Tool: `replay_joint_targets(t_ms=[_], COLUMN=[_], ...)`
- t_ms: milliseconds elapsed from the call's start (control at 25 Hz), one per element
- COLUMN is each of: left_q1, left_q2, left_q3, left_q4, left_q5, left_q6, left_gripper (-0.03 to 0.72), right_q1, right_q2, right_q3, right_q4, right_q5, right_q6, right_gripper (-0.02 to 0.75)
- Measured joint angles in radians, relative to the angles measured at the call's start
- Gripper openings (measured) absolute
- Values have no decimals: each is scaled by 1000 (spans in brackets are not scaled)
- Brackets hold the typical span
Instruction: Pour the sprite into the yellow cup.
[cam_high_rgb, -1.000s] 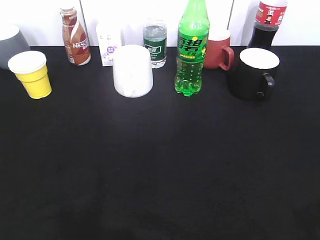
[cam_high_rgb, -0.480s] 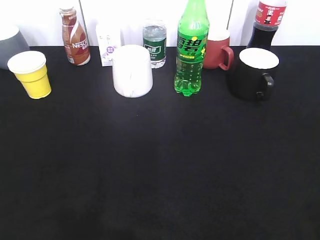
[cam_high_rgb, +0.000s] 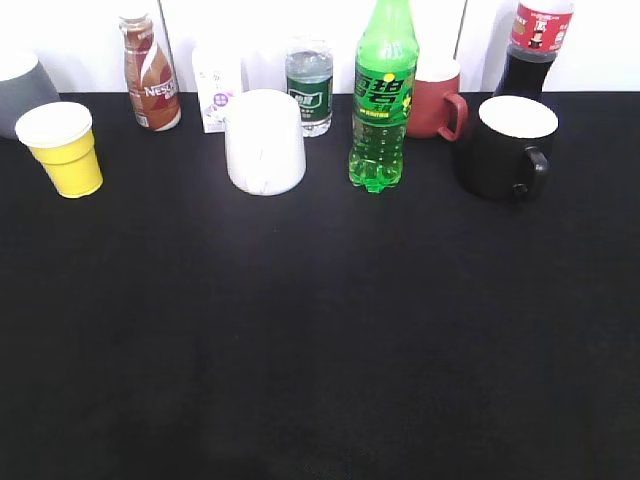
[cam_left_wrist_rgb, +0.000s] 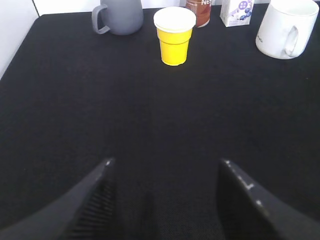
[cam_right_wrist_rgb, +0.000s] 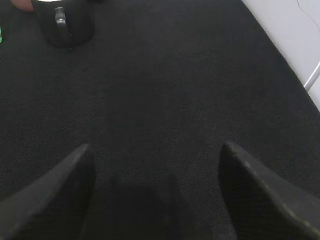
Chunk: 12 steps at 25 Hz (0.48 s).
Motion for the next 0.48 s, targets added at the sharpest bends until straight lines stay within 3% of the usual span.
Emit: replay_joint_targets(t_ms=[240, 360, 480], left_q1=[0, 0, 0], left_q2=[0, 0, 0], left_q3=[2, 2, 2], left_q4=[0, 0, 0], left_q5=[-1, -1, -1], left_q6=[0, 0, 0], left_gripper=[439, 436, 436], right_q1=[0, 0, 0], right_q2=[0, 0, 0], right_q3=[0, 0, 0], right_q4=[1, 110, 138], right_q5=[0, 0, 0], right_q6=[0, -62, -88], right_gripper=[586, 586, 586])
